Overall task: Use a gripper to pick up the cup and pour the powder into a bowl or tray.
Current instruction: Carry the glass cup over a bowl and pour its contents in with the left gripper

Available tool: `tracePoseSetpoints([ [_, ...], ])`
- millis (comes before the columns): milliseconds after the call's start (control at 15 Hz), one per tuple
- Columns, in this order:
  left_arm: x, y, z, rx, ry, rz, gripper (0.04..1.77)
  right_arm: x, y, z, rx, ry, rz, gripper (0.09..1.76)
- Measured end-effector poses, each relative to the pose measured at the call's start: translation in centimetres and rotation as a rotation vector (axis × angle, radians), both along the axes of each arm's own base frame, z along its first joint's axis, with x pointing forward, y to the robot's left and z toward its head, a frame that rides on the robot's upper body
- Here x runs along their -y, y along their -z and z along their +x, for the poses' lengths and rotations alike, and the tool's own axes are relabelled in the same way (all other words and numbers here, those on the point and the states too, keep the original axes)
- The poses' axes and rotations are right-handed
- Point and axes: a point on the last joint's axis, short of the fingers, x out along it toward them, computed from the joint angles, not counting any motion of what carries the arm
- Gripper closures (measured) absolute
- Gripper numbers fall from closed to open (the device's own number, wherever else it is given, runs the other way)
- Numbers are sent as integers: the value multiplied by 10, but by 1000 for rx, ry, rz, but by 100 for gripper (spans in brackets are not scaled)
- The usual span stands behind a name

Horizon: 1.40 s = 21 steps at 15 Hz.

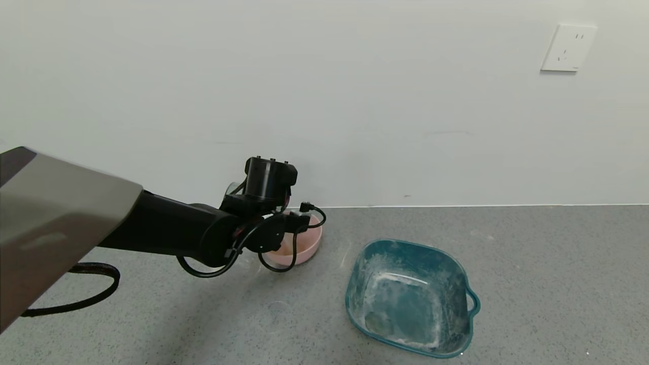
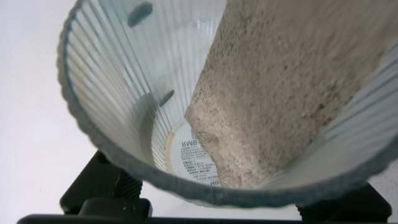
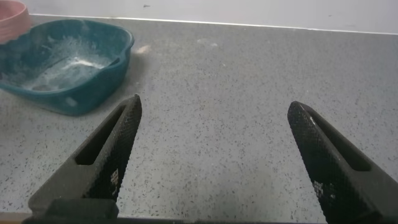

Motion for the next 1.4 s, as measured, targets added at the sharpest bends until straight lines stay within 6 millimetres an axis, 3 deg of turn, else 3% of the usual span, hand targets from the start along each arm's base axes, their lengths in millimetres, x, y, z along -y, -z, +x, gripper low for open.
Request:
tracePoseSetpoints([
  [1400, 2, 1, -1, -6, -25, 43, 51, 0, 0, 0, 0, 0, 0, 14],
])
